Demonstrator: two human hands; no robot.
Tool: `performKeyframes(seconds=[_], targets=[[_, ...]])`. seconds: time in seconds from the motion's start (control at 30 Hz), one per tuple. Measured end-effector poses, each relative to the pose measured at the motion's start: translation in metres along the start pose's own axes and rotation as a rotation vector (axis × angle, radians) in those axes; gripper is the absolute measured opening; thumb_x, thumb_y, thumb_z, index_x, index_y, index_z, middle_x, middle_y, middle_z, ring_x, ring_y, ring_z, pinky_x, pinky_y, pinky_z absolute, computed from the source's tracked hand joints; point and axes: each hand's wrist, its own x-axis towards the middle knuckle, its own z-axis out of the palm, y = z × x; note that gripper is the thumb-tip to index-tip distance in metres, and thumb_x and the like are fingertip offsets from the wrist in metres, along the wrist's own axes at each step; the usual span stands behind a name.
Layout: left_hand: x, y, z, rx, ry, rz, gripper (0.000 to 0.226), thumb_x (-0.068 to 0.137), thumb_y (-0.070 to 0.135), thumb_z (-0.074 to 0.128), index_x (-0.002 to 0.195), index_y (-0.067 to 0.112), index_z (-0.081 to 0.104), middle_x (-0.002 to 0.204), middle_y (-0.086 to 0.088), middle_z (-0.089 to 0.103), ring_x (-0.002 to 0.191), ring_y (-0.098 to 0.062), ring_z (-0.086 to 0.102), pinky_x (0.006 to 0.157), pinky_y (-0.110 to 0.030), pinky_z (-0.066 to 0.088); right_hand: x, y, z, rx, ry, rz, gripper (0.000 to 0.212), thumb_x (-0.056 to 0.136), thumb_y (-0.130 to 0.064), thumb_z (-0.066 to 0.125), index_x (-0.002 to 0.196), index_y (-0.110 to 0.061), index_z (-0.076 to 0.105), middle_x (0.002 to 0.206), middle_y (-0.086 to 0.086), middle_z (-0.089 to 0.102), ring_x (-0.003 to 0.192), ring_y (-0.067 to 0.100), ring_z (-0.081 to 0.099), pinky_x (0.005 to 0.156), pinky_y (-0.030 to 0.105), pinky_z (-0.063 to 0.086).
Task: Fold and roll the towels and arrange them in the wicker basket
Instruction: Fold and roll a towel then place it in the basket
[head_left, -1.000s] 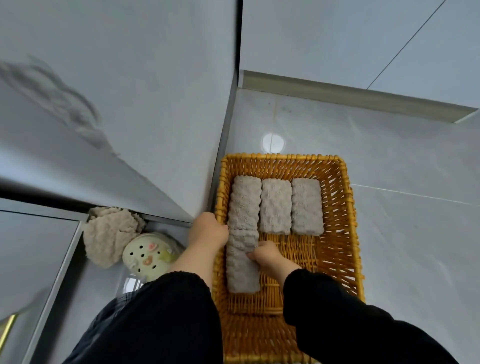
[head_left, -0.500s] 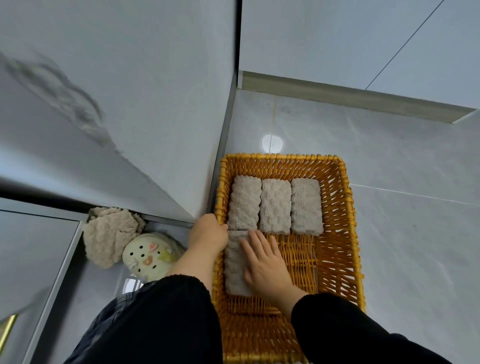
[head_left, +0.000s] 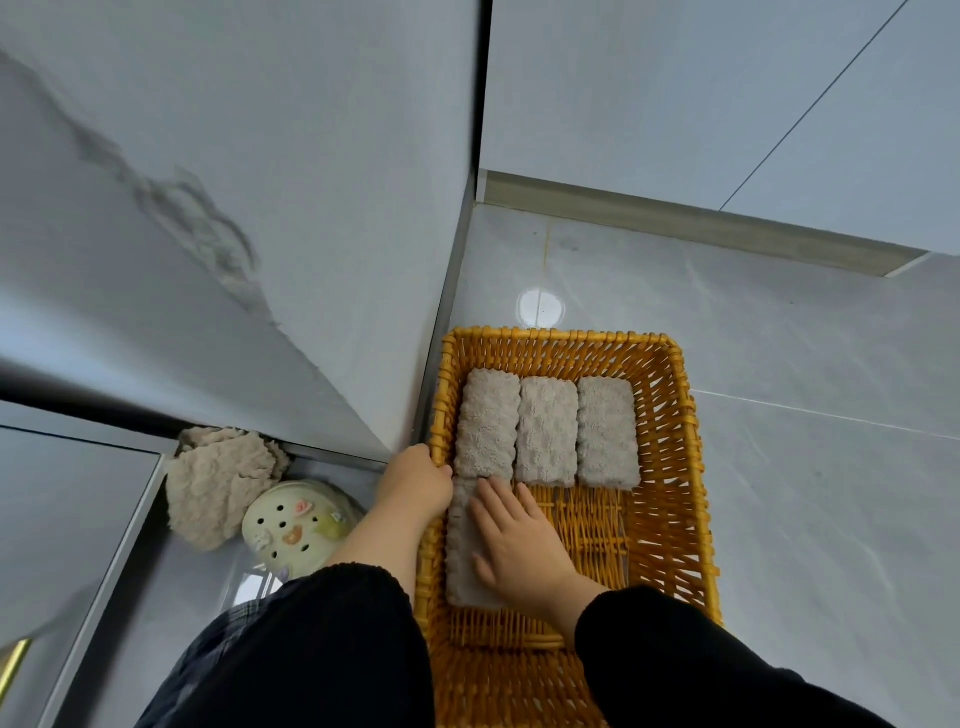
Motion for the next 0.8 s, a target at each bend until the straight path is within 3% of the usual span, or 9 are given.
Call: performKeyframes(seconds=[0.13,0.23,0.33,0.4,0.5,0.6,0.67,0.8], targets=[[-0.011,0.006,-0.005,0.044,-0.022,0.022,0.021,0.096,0.020,0.044,0.103,0.008,0.060,0.102,-0.008,0.061,0.090,-0.024,0.056,0.076,-0.031,0.046,-0.005,0.004,-0.019,0.012,0.044,0.099,0.061,0.085,-0.047,0.039,0.134,-0.013,0.052,0.144,0.013,0.046,0.133,0.028,0.044,0.108,0.047,0.026],[-0.027,0.011,-0.011,0.130,-0.040,0.096,0.019,0.093,0.017,0.042,0.096,0.006,0.057,0.099,-0.009,0.062,0.084,-0.023,0.056,0.068,-0.030,0.043,-0.005,0.006,-0.042,0.056,0.109,0.183,0.063,0.091,-0.045,0.035,0.145,-0.012,0.035,0.154,0.013,0.027,0.143,0.029,0.026,0.113,0.045,0.013],[-0.050,0.018,-0.023,0.222,-0.045,0.184,0.023,0.092,0.019,0.042,0.111,0.011,0.052,0.110,-0.008,0.060,0.095,-0.025,0.056,0.080,-0.034,0.047,-0.004,0.007,-0.066,0.142,0.231,0.216,0.063,0.094,-0.041,0.040,0.148,-0.011,0.028,0.157,0.013,0.020,0.145,0.029,0.019,0.114,0.041,0.005],[-0.067,0.026,-0.037,0.209,-0.074,0.221,0.028,0.094,0.021,0.044,0.121,0.013,0.049,0.118,-0.006,0.057,0.106,-0.026,0.054,0.089,-0.034,0.045,-0.008,0.006,-0.084,0.202,0.307,0.201,0.059,0.093,-0.037,0.042,0.144,-0.010,0.034,0.154,0.013,0.028,0.142,0.028,0.027,0.114,0.038,0.010],[-0.096,0.038,-0.068,0.207,-0.101,0.251,0.027,0.097,0.023,0.048,0.122,0.013,0.052,0.128,-0.009,0.055,0.116,-0.026,0.052,0.089,-0.028,0.040,-0.017,-0.001,-0.111,0.268,0.384,0.130,0.053,0.092,-0.033,0.043,0.139,-0.007,0.043,0.147,0.013,0.040,0.135,0.027,0.040,0.112,0.036,0.027],[-0.125,0.037,-0.106,0.296,-0.112,0.228,0.046,0.098,0.025,0.047,0.140,0.006,0.041,0.143,-0.012,0.044,0.130,-0.024,0.043,0.102,-0.027,0.034,-0.024,-0.018,-0.138,0.337,0.470,0.038,0.054,0.092,-0.037,0.036,0.135,-0.008,0.047,0.142,0.011,0.046,0.131,0.025,0.044,0.109,0.035,0.033],[-0.139,0.027,-0.131,0.355,-0.118,0.210,0.049,0.098,0.029,0.047,0.142,0.006,0.040,0.147,-0.011,0.042,0.132,-0.023,0.041,0.109,-0.031,0.032,-0.026,-0.034,-0.154,0.365,0.498,-0.033,0.053,0.092,-0.037,0.034,0.135,-0.008,0.047,0.143,0.009,0.045,0.130,0.023,0.044,0.107,0.032,0.034],[-0.161,-0.001,-0.172,0.434,-0.093,0.140,0.048,0.099,0.037,0.044,0.140,0.012,0.044,0.146,-0.004,0.042,0.130,-0.021,0.043,0.109,-0.036,0.034,-0.021,-0.066,-0.178,0.398,0.482,-0.169,0.048,0.094,-0.029,0.041,0.136,-0.006,0.045,0.141,0.010,0.045,0.127,0.025,0.047,0.103,0.032,0.040]])
